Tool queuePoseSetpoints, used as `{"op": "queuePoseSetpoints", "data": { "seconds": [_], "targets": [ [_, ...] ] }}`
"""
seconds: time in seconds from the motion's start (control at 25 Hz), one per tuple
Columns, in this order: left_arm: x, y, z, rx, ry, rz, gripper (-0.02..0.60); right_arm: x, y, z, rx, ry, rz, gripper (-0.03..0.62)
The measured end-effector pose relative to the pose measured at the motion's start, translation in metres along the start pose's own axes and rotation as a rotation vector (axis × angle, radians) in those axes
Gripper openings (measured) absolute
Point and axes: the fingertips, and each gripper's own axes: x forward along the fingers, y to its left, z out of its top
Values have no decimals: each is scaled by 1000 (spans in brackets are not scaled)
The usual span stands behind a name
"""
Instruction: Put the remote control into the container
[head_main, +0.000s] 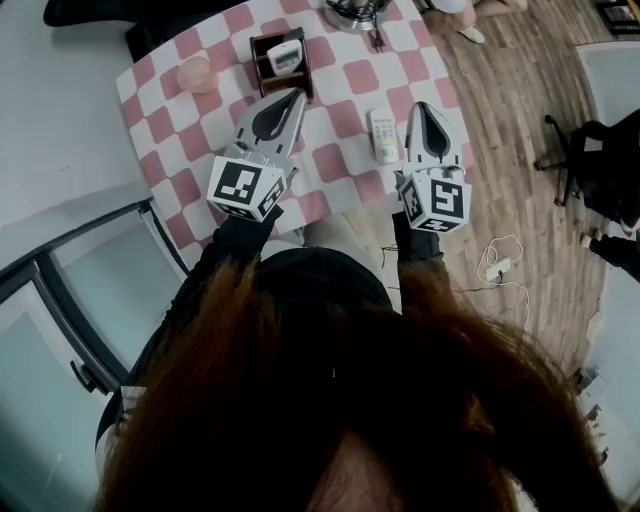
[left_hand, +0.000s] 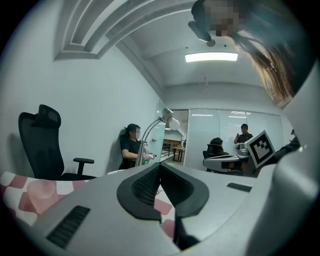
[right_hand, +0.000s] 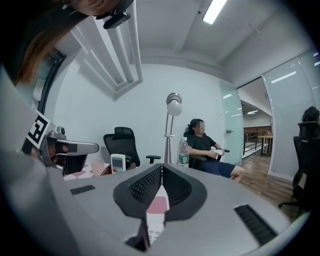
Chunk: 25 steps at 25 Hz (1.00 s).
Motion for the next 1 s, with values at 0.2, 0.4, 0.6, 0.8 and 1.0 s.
{"op": "queuePoseSetpoints", "data": {
  "seconds": [0.2,0.4,0.6,0.8,1.0],
  "targets": [
    [15,-4,-14,-11,35,-34,9,5,-10,-30,56,73,-4,21],
    [29,-11,-24,-16,58,-74,9,7,-15,-51,67,131,-25,21],
    [42,-18,-32,-15,72,-108,9,12,-17,-78,85,211,-17,24],
    [54,-18,-37,-18,81,-118,9,26,-3,-121,107,375,50,202],
    [58,-23,-41,-20,87,-129,9,40,11,-158,88,536,98,246]
  ]
}}
